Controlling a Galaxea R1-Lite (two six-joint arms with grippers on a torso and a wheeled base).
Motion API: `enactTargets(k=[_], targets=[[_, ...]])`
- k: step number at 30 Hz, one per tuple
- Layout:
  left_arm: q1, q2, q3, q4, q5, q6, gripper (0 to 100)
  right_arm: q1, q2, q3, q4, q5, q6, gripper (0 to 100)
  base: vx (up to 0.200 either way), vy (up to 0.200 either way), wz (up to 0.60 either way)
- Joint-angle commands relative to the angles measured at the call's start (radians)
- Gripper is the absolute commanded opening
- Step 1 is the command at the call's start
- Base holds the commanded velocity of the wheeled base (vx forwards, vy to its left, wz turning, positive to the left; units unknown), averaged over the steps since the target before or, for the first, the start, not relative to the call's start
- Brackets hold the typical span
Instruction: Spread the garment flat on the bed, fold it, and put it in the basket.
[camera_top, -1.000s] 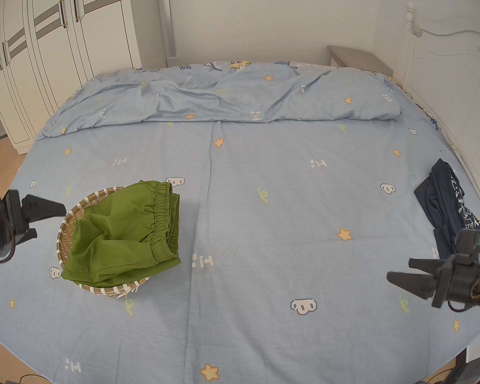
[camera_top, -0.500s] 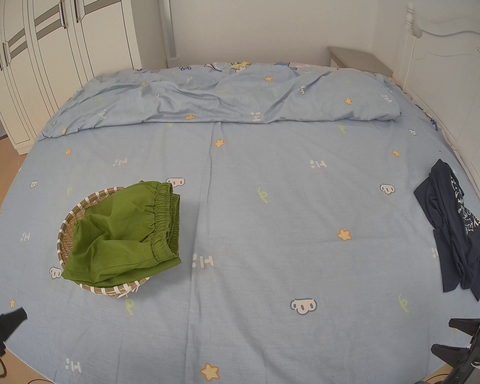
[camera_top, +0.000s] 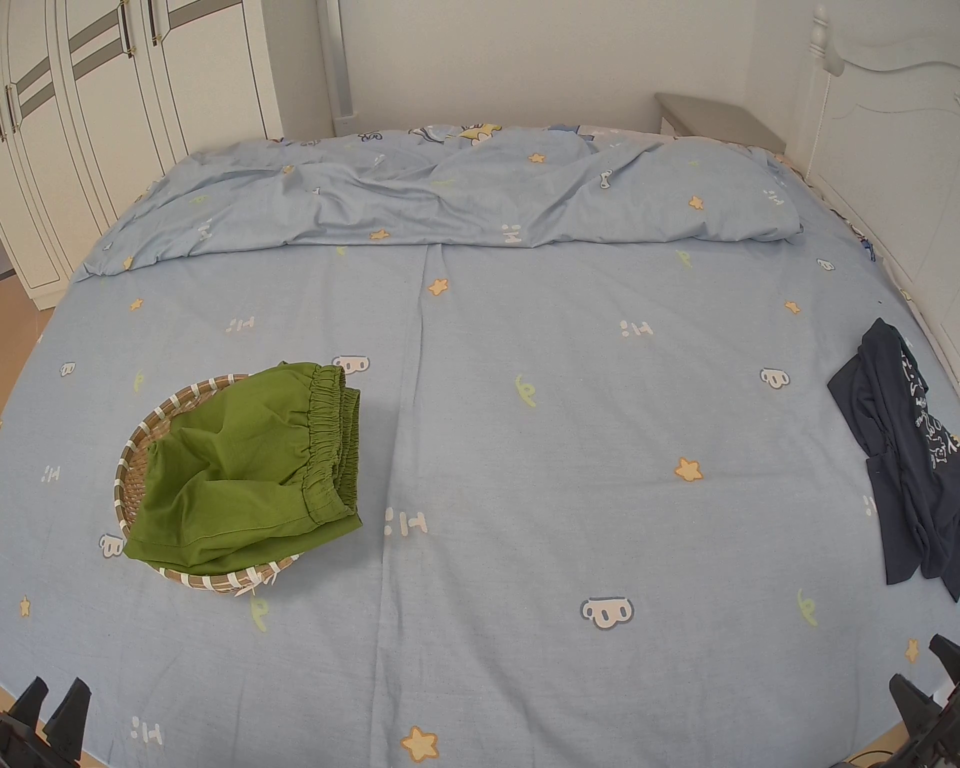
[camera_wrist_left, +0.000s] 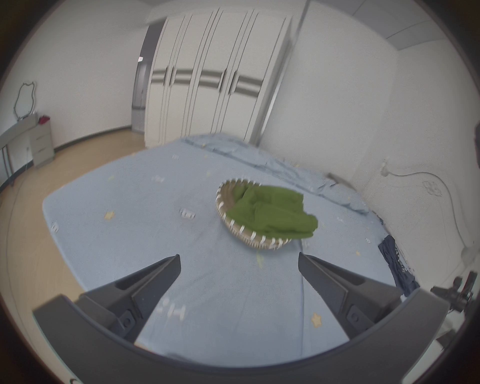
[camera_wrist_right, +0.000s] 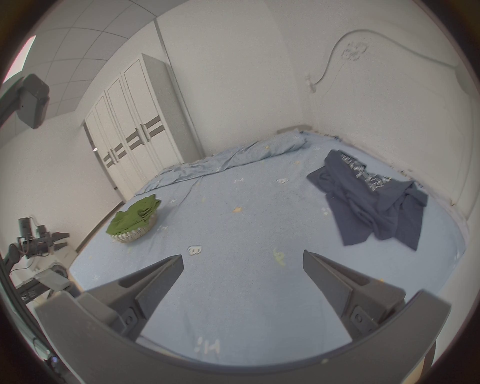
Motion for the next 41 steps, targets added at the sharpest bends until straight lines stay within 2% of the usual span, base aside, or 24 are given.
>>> enactTargets(k=[1, 3, 4, 5, 6, 8, 12, 14, 16, 18, 19, 24, 41], targets=[[-0.010, -0.111, 0.218, -0.295, -0.019, 0.212, 100, -0.009, -0.020, 0.133, -0.194, -0.114, -0.080, 100, 0.000, 0.000, 0.00], [-0.010, -0.111, 0.218, -0.295, -0.019, 0.212, 100, -0.009, -0.020, 0.133, -0.194, -0.114, -0.080, 100, 0.000, 0.000, 0.00], [-0.010, -0.111, 0.271, -0.396, -0.063, 0.356, 100, -0.012, -0.020, 0.188, -0.338, -0.121, -0.109, 100, 0.000, 0.000, 0.00], [-0.010, -0.111, 0.271, -0.396, -0.063, 0.356, 100, -0.012, -0.020, 0.188, -0.338, -0.121, -0.109, 100, 0.000, 0.000, 0.00], [-0.011, -0.111, 0.311, -0.433, -0.091, 0.425, 100, -0.012, -0.020, 0.217, -0.407, -0.121, -0.115, 100, 0.000, 0.000, 0.00], [-0.011, -0.111, 0.311, -0.435, -0.097, 0.439, 100, -0.012, -0.019, 0.217, -0.407, -0.123, -0.115, 100, 0.000, 0.000, 0.00], [-0.011, -0.111, 0.311, -0.436, -0.088, 0.397, 100, -0.013, -0.019, 0.217, -0.407, -0.143, -0.115, 100, 0.000, 0.000, 0.00], [-0.011, -0.111, 0.311, -0.436, -0.085, 0.383, 100, -0.102, -0.020, 0.217, -0.406, -0.143, -0.121, 100, 0.000, 0.000, 0.00], [-0.013, -0.111, 0.311, -0.435, -0.086, 0.383, 100, -0.199, -0.062, 0.217, -0.398, -0.115, -0.158, 100, 0.000, 0.000, 0.00], [-0.013, -0.111, 0.311, -0.436, -0.083, 0.380, 100, -0.184, -0.111, 0.217, -0.363, -0.051, -0.213, 100, 0.000, 0.000, 0.00], [-0.015, -0.111, 0.311, -0.436, -0.085, 0.382, 100, -0.174, -0.112, 0.217, -0.357, -0.045, -0.216, 100, 0.000, 0.000, 0.00], [-0.013, -0.111, 0.311, -0.436, -0.086, 0.382, 100, -0.177, -0.112, 0.217, -0.361, -0.055, -0.176, 100, 0.000, 0.000, 0.00], [-0.013, -0.111, 0.311, -0.436, -0.086, 0.382, 100, -0.177, -0.111, 0.217, -0.361, -0.048, -0.191, 100, 0.000, 0.000, 0.00]])
